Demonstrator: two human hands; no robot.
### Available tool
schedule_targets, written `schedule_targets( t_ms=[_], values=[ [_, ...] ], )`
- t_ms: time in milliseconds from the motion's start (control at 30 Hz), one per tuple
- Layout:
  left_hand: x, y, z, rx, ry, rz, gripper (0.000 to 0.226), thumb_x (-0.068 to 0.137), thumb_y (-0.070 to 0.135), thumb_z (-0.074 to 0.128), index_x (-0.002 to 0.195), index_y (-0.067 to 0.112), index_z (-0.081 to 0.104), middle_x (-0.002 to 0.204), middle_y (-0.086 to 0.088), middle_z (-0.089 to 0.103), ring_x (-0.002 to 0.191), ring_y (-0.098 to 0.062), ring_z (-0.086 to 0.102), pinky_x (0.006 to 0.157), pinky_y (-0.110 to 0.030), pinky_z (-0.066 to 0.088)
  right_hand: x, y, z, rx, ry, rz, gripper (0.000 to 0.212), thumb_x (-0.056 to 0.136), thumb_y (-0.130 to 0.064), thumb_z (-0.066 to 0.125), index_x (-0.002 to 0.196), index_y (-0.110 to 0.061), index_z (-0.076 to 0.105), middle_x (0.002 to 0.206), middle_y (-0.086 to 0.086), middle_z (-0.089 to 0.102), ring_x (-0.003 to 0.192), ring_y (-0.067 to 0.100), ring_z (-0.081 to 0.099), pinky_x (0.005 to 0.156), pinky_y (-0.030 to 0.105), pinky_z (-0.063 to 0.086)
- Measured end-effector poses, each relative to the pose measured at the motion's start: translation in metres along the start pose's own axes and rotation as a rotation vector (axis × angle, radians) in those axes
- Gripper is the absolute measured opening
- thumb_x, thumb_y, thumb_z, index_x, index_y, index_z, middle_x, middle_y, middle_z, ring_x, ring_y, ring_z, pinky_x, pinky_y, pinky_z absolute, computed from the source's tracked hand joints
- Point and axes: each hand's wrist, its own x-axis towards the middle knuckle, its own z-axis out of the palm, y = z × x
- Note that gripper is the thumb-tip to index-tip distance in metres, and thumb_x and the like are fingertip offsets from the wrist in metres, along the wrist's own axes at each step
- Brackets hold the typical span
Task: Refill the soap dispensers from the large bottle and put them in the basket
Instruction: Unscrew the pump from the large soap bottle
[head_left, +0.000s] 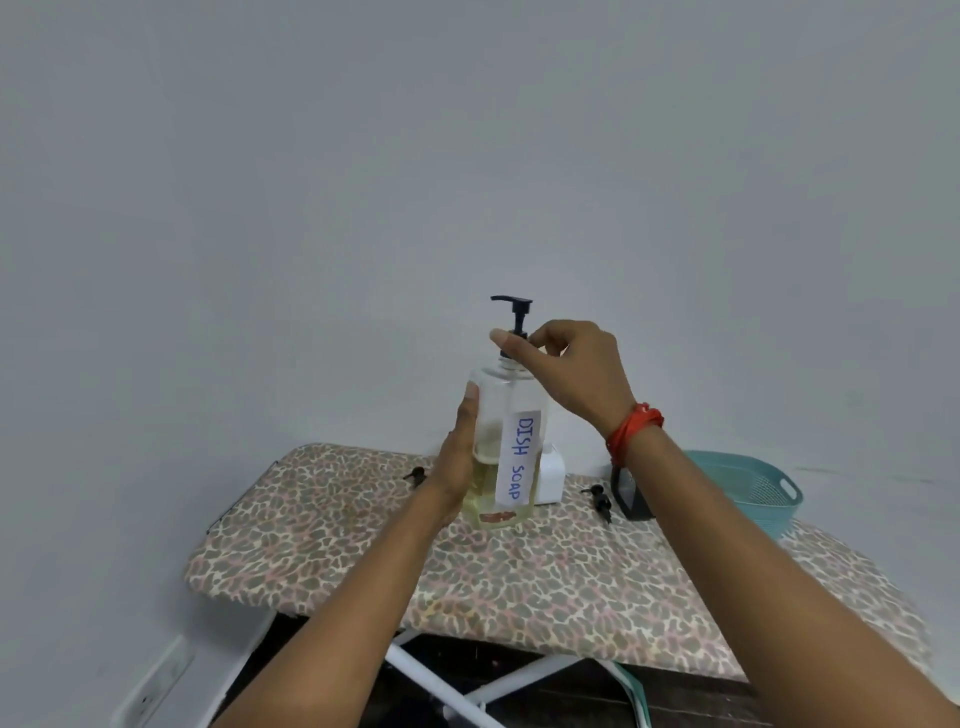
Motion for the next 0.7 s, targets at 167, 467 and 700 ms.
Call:
schedule_targets(
  t_ms=[167, 467, 700],
  values=[
    [-0.003, -0.004, 0.004, 0.126, 0.008, 0.008, 0.068, 0.076, 0.089, 0.026, 0.098, 0.049, 0.075, 0.103, 0.004, 0.079, 0.098, -0.016, 0.075, 0.089, -0.039, 0.055, 0.008, -0.012, 0.005, -0.092, 0.052, 0.018, 0.061, 0.073, -0.061, 0.077, 0.053, -0.019, 0.039, 0.048, -0.01, 0.04, 0.045, 0.008, 0.038, 0.049, 0.022, 0.032],
    [-0.006, -0.007, -0.005, -0.113, -0.136, -0.039, 0.07, 0.081, 0.089, 0.037, 0.102, 0.037, 0.079, 0.097, -0.005, 0.078, 0.085, -0.021, 0.075, 0.077, -0.038, 0.057, 0.012, -0.006, -0.004, 0.061, -0.199, -0.123, 0.035, 0.078, -0.038, 0.085, 0.067, -0.009, 0.068, 0.057, 0.002, 0.064, 0.053, 0.007, 0.053, 0.058, 0.028, 0.047],
    [-0.003, -0.006, -0.016, -0.191, -0.186, -0.056, 0.085, 0.059, 0.096, 0.056, 0.102, 0.026, 0.08, 0.098, -0.011, 0.076, 0.086, -0.027, 0.073, 0.082, -0.041, 0.059, 0.025, 0.002, -0.04, 0.375, -0.563, -0.071, 0.045, 0.089, -0.012, 0.076, 0.131, -0.02, 0.062, 0.121, 0.002, 0.071, 0.097, 0.019, 0.07, 0.091, 0.035, 0.056]
  ],
)
